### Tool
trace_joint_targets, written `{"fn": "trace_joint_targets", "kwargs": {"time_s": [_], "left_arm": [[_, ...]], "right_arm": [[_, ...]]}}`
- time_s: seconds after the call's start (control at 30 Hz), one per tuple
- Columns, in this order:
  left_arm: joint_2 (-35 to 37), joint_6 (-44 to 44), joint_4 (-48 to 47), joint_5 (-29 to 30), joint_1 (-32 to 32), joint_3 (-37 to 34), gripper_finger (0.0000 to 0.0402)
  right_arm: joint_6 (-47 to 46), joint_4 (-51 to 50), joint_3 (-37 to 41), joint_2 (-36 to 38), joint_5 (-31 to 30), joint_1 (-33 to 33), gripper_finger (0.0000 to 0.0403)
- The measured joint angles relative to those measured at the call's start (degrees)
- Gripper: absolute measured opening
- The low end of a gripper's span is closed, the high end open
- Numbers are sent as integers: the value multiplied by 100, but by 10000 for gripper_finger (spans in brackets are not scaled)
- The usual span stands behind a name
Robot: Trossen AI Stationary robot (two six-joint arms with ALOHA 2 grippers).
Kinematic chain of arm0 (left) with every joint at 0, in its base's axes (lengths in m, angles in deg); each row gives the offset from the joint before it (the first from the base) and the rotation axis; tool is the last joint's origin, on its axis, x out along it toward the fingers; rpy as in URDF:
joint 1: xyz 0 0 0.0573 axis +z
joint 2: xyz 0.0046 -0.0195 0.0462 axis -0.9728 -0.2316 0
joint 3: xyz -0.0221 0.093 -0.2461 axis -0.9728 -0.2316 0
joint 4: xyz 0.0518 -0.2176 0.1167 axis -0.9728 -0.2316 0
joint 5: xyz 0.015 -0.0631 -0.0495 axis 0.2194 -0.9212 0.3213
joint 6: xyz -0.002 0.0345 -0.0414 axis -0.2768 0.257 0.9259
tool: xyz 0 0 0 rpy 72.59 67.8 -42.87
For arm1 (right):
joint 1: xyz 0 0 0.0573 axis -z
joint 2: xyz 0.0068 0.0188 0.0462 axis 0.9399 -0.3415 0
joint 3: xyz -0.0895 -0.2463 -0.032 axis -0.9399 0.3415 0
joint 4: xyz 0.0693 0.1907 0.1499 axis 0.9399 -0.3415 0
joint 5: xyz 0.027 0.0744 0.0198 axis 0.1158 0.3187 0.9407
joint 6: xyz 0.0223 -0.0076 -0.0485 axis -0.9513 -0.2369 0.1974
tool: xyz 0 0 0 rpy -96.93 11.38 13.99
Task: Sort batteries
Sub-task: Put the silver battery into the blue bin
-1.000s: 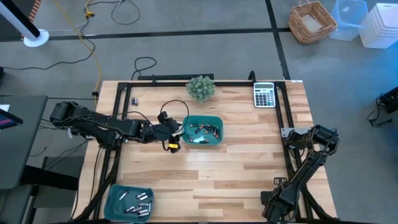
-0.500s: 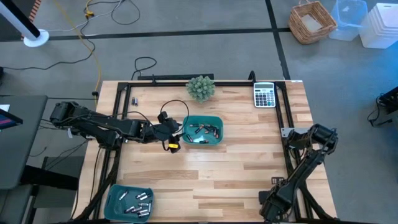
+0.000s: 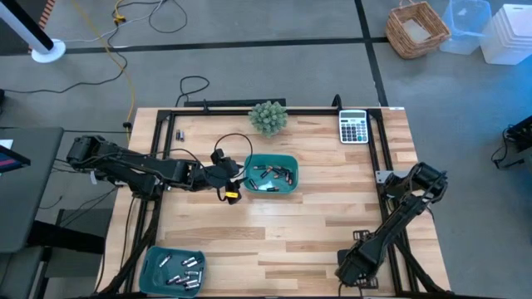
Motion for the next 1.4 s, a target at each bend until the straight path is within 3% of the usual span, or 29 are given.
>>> {"fn": "trace_joint_targets", "kwargs": {"time_s": [1.07,1.4], "left_arm": [[181,87,-92,32,-79,0,196],[388,109,-339,380,-258,0,196]], "right_arm": [[2910,-224,-8,14,-707,2192,33],[3416,109,-438,1,-1689,2538,30]]}}
